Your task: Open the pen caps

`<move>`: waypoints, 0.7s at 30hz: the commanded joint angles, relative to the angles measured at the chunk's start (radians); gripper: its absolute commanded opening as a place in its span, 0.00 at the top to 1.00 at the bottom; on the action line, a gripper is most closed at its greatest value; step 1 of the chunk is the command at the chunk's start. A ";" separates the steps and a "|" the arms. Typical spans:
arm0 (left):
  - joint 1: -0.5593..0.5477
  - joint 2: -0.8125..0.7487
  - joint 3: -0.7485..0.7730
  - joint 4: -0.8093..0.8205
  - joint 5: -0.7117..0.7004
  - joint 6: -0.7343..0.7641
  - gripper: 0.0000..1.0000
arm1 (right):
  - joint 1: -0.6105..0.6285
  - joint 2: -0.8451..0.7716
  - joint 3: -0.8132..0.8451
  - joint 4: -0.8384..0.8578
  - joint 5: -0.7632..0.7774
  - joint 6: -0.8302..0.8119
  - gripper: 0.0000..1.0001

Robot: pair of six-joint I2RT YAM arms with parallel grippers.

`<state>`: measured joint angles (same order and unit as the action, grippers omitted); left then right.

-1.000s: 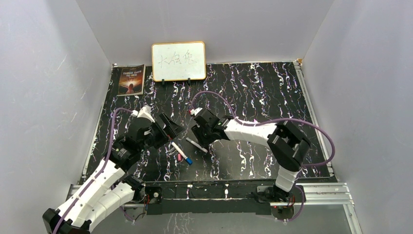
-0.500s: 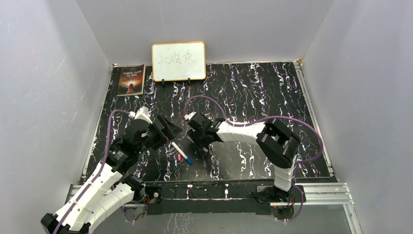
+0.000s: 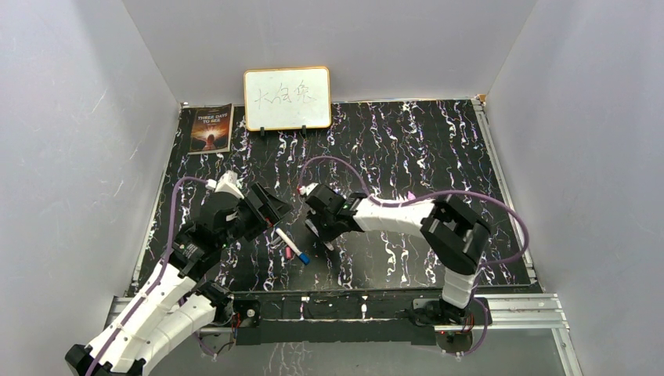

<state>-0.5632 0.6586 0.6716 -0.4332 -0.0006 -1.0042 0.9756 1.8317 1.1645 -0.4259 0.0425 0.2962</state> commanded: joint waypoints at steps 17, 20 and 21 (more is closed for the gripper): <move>-0.001 0.151 -0.106 0.421 0.138 -0.141 0.02 | -0.053 -0.472 -0.119 0.181 -0.349 0.296 1.00; -0.002 0.160 -0.121 0.452 0.134 -0.156 0.02 | -0.053 -0.474 -0.122 0.195 -0.361 0.309 1.00; -0.002 0.164 -0.123 0.456 0.134 -0.158 0.02 | -0.053 -0.474 -0.123 0.198 -0.363 0.310 1.00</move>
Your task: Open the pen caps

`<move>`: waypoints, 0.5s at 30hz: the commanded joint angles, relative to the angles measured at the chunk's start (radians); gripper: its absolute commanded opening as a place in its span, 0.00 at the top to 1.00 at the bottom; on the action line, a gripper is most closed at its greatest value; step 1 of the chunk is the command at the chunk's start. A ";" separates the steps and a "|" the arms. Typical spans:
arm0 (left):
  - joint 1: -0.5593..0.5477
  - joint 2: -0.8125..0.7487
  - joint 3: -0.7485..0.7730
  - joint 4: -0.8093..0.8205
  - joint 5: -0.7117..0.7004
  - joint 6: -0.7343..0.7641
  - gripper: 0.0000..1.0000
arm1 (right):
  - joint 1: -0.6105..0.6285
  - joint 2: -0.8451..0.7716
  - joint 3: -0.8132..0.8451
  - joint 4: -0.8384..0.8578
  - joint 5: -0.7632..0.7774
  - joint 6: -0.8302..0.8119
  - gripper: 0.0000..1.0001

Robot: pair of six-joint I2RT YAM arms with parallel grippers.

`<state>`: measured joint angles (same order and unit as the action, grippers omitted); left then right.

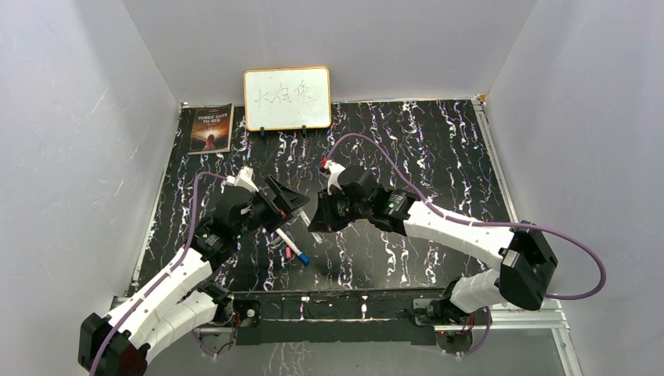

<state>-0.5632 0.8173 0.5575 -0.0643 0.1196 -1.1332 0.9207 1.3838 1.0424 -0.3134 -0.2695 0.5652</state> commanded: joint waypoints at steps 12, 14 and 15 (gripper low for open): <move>-0.002 0.037 0.004 0.089 0.024 -0.007 0.44 | 0.003 -0.019 0.005 0.094 -0.043 0.047 1.00; -0.002 0.041 0.006 0.086 0.024 -0.004 0.50 | 0.003 -0.016 0.010 0.089 -0.040 0.046 1.00; -0.003 0.044 0.008 0.084 0.025 -0.002 0.53 | 0.003 -0.014 0.013 0.087 -0.039 0.044 1.00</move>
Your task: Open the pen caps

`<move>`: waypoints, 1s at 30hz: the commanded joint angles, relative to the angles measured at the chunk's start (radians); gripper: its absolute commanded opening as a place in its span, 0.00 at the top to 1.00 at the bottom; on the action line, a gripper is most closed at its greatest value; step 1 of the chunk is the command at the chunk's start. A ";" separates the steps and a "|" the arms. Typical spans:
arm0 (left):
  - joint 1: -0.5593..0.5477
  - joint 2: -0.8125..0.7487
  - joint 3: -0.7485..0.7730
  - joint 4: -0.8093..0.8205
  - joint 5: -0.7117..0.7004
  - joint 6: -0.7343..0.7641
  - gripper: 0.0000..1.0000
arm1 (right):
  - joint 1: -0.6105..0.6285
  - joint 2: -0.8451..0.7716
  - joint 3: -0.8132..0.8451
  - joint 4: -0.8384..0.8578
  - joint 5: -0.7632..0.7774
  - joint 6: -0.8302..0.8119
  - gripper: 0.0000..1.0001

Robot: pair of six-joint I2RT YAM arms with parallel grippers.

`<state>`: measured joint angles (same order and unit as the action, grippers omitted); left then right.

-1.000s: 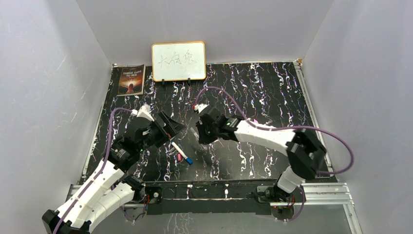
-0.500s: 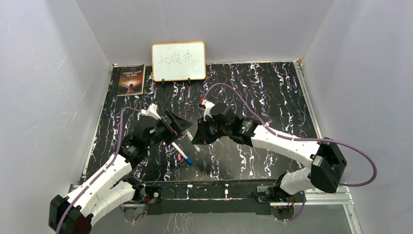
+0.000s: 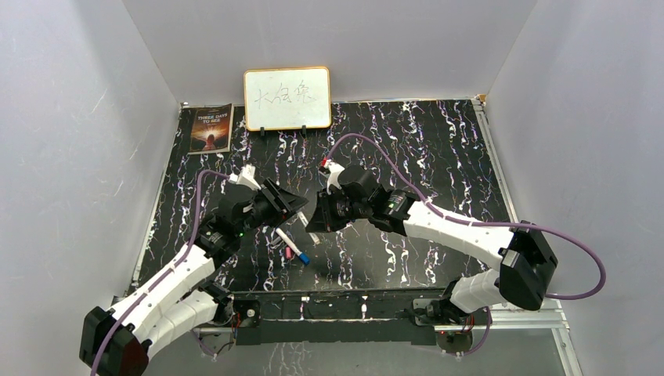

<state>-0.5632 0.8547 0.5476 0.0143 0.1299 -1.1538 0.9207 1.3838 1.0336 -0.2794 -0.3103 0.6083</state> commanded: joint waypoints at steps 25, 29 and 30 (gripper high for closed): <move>-0.009 0.051 0.081 -0.051 0.040 0.052 0.96 | 0.003 0.106 0.135 0.006 0.002 -0.045 0.56; -0.010 0.052 0.082 -0.045 0.039 0.053 0.95 | 0.002 0.131 0.135 0.005 -0.025 -0.044 0.86; -0.010 0.053 0.080 -0.043 0.038 0.055 0.95 | 0.003 0.125 0.122 0.014 -0.030 -0.038 0.99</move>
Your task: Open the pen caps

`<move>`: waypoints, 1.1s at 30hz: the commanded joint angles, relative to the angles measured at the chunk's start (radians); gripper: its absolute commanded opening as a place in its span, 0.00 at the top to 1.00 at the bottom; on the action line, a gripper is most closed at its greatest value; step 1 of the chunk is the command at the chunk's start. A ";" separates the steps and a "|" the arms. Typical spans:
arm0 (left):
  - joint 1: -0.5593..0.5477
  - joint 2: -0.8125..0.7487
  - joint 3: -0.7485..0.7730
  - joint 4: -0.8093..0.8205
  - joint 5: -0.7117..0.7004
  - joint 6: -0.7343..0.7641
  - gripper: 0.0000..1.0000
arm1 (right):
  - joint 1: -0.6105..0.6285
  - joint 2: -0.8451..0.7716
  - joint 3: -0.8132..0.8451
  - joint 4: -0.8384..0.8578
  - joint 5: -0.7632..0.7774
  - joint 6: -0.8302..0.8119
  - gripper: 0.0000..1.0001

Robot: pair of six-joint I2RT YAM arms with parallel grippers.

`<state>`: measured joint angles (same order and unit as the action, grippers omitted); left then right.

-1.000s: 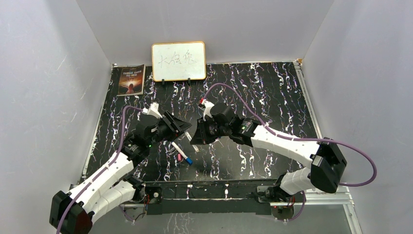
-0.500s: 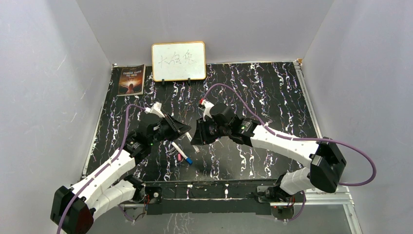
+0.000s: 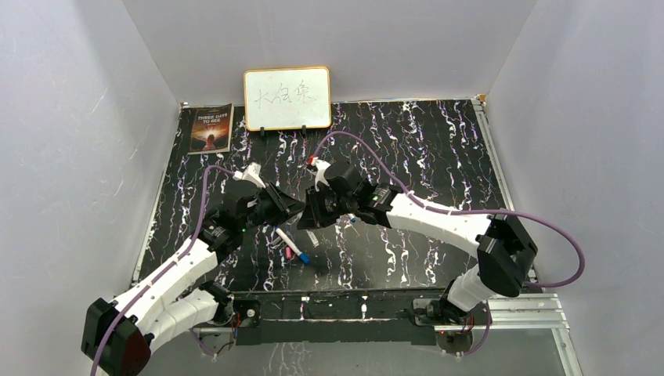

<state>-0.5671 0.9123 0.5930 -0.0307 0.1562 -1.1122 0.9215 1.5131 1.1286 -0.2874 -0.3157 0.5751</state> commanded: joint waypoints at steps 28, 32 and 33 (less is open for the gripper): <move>0.131 0.236 0.217 0.007 -0.004 0.169 0.94 | 0.023 -0.518 -0.377 -0.228 0.287 0.086 1.00; 0.134 0.160 0.213 -0.093 -0.027 0.203 0.93 | -0.009 -0.351 -0.235 -0.384 0.526 0.015 1.00; 0.135 0.138 0.211 -0.115 -0.034 0.210 0.93 | -0.035 -0.306 -0.208 -0.410 0.570 -0.002 1.00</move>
<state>-0.4393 1.1431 0.7727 -0.0338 0.1547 -0.9592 0.9371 1.0889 0.7891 -0.5568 -0.0219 0.6621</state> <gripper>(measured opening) 0.144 0.119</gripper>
